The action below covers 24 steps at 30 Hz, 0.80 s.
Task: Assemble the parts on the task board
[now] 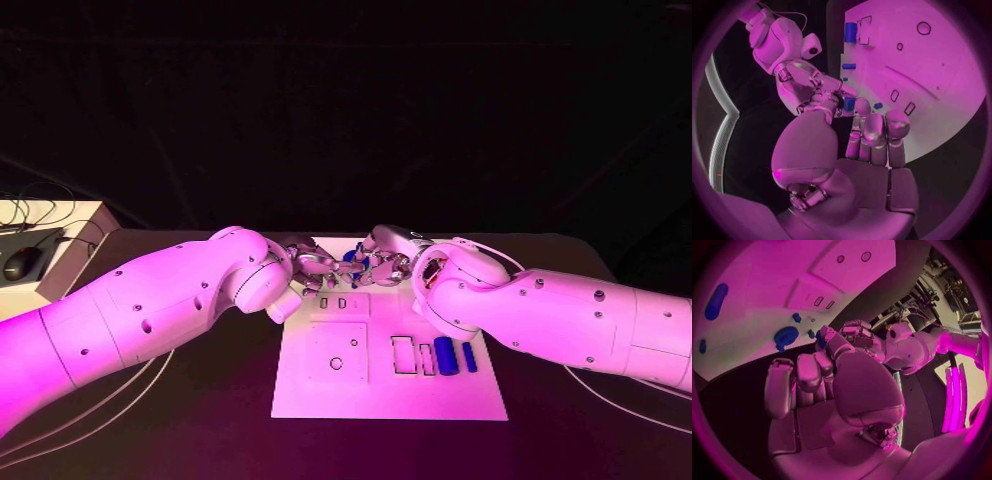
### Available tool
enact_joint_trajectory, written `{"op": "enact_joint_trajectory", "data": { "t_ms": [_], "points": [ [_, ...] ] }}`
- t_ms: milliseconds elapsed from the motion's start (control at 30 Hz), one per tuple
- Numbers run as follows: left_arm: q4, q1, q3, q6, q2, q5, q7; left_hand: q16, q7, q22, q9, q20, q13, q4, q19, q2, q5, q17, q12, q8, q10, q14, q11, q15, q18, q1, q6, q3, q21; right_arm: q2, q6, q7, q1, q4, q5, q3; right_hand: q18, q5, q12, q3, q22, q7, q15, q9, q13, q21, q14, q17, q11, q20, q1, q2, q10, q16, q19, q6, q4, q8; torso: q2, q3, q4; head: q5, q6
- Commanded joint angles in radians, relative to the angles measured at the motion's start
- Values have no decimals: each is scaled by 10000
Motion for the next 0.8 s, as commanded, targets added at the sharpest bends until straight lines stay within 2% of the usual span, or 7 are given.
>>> {"op": "enact_joint_trajectory", "data": {
  "t_ms": [33,67,133,200,633,733,800],
  "points": [
    [-6,26,-7,489,48,-94,-364,24,-177,47,937,-2,-118,20,35,-33,58,81,-97,591,135,106,-97,-103,-86,-161,-296,141,-96,32,31,-134,-17,48,-261,0,-169,63,-25,55,2044,105,-70,8,-2,-15,-14,-5,-80,-65,-42,-16,9,-37,828,182,28,24,1,-2,-7,1,-5],
    [-8,26,-10,487,53,-99,-366,0,-141,69,1093,0,-115,63,46,-41,43,80,-89,641,116,104,-33,-32,-99,-207,-344,122,-97,40,54,-130,-20,55,-265,-1,-169,63,-25,55,2044,105,-70,8,-2,-15,-14,-5,-80,-65,-42,-16,9,-37,828,182,28,24,2,-2,-2,-19,-3],
    [-14,26,-13,486,66,-109,-365,-5,-153,106,1406,11,-120,134,47,-43,38,110,-67,706,108,123,-39,-57,-97,-229,-446,138,-120,54,92,-126,-24,64,-271,-3,-169,63,-25,55,2044,105,-70,8,-2,-15,-14,-5,-80,-65,-42,-16,9,-37,828,182,28,24,3,-4,6,-39,-13],
    [-19,27,-17,491,80,-117,-365,-55,-146,226,1867,-13,-157,209,89,-47,38,160,-31,620,117,119,-23,-4,-94,-203,-509,110,-149,74,135,-122,-30,69,-277,-6,-168,60,-20,54,2043,102,-70,8,1,-19,-12,2,-82,-64,-50,-32,14,-32,828,184,45,24,1,-7,12,-51,1],
    [9,26,-18,434,113,-124,-298,-78,-156,370,2195,44,-239,110,98,245,83,208,-27,465,126,154,-40,-36,-89,-130,-422,-87,-251,133,306,-105,-54,63,-337,-19,-170,57,-18,58,2046,96,-71,11,2,-11,-12,0,-84,-64,-42,-40,16,-34,829,196,56,30,16,-20,1,-60,-5],
    [24,26,-15,395,104,-122,-261,-73,-157,416,2275,59,-263,-1,100,402,223,219,-6,457,127,163,-44,-38,-80,-69,-417,-144,-272,135,321,-99,-57,65,-343,-24,-173,56,-8,60,2049,90,-72,14,7,-1,-10,9,-88,-64,-35,-43,25,-29,831,211,63,34,22,-20,1,-56,-19],
    [33,25,-14,381,100,-119,-244,-71,-167,451,2352,56,-281,-123,106,555,579,223,8,471,124,159,-50,-43,-81,-4,-419,-289,-290,135,326,-96,-58,71,-345,-26,-173,56,-8,60,2049,90,-72,14,7,-1,-10,9,-88,-64,-35,-43,25,-29,831,211,63,34,23,-18,7,-55,-55]
  ]
}}
